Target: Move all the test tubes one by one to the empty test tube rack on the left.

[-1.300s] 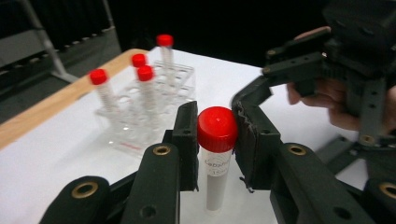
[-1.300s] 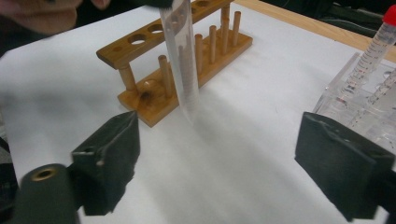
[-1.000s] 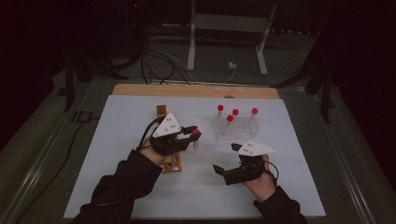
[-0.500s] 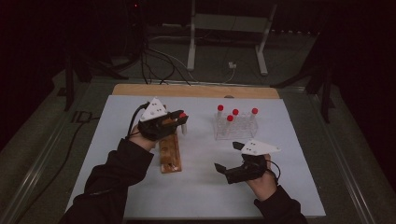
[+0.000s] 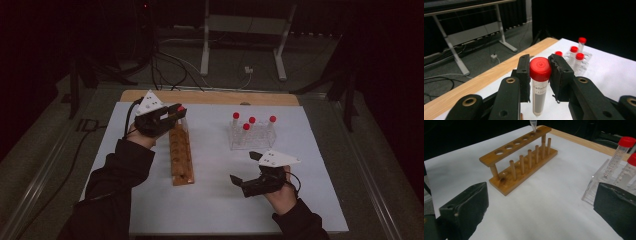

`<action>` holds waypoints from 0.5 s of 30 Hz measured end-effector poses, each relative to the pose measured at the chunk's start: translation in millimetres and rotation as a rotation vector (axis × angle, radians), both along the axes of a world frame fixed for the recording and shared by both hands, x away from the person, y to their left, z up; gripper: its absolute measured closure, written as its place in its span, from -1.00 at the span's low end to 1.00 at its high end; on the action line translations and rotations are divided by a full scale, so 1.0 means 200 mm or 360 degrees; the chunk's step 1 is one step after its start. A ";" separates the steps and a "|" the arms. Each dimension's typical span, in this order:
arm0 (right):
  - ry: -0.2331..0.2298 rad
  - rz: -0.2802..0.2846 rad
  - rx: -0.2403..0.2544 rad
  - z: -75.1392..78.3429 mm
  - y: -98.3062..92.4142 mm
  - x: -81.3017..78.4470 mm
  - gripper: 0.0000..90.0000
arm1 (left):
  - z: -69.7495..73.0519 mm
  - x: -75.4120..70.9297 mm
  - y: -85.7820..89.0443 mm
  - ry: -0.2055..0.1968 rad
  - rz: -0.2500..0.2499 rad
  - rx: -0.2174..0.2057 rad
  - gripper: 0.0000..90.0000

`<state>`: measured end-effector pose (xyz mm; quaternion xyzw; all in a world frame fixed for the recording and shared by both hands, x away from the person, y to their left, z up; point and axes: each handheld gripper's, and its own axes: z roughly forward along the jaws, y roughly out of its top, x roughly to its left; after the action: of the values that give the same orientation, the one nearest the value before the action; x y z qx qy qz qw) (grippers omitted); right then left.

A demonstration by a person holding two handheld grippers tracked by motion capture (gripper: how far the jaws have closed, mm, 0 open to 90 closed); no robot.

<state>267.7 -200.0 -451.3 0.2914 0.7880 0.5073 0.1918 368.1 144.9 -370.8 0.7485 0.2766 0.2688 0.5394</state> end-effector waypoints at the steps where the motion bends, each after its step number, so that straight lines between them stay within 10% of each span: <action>1: 0.0002 0.0005 0.0002 0.00 0.00 0.00 -1.00 | 0.00 0.01 0.01 0.0002 0.0016 -0.0009 0.60; 15: 0.0001 -0.0004 0.0010 0.00 0.00 0.01 -1.00 | -0.02 0.15 0.10 0.0016 0.0197 -0.0013 0.60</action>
<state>268.9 -200.8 -452.2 0.2932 0.7861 0.5093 0.1913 398.5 165.6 -375.3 0.7291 0.3264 0.2967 0.5234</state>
